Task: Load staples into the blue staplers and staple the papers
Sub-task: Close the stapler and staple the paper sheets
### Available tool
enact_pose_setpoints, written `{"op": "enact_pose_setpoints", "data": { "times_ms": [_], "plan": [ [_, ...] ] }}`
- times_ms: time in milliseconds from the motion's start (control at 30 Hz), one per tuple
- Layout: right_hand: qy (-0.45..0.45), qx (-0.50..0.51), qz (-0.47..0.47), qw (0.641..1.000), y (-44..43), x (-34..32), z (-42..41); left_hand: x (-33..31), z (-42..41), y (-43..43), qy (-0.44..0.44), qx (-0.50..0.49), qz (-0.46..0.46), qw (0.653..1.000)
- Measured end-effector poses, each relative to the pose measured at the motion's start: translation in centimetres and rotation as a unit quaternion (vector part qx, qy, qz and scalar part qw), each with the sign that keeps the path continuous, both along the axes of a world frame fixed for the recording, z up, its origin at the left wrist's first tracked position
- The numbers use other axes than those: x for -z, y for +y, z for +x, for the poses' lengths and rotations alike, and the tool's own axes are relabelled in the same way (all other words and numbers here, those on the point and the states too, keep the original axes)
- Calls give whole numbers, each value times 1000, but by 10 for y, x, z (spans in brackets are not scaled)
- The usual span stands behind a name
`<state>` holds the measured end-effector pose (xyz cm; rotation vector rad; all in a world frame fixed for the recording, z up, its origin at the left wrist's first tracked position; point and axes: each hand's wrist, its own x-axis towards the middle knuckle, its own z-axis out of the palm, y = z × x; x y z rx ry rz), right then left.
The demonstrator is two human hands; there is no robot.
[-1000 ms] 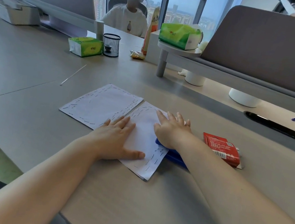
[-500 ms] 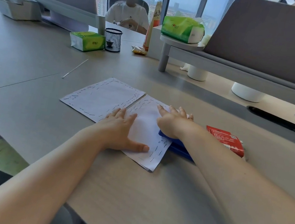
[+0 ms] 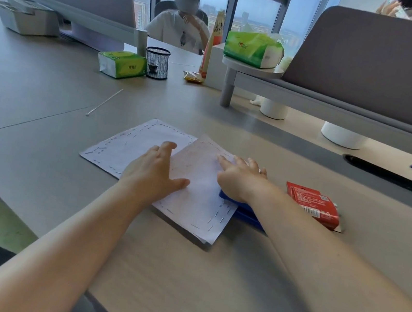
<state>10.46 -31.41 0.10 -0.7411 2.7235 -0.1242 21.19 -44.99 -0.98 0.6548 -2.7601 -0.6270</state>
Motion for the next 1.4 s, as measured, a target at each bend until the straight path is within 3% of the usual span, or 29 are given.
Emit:
{"op": "enact_pose_setpoints", "data": {
  "times_ms": [167,333,567,700,833,1000,1067,1300,1400],
  "plan": [
    [18,-8,-24,1000,3,0,3,0,1,-3,-23,-36,-22,999],
    [181,-32,-184,966,11,-1,22,-4,5,-2,1,-43,-16,999],
    [225,-87,-272,932,21,-12,24,-11,12,-10,99,-47,14,994],
    [264,-141,-341,891,22,-15,33,-22,24,-28,167,-72,69,981],
    [277,-214,-323,880,19,-15,38,-29,41,-50,212,-95,112,966],
    [266,-300,-187,897,9,-6,50,-28,59,-67,254,-109,159,948],
    [319,-319,-169,876,6,-1,53,-26,63,-69,265,-104,178,942],
    [472,-310,-258,784,8,-9,51,-23,65,-64,267,-62,185,944],
    [495,-303,-265,770,15,-15,51,-21,62,-61,290,-39,81,953]
  ]
}}
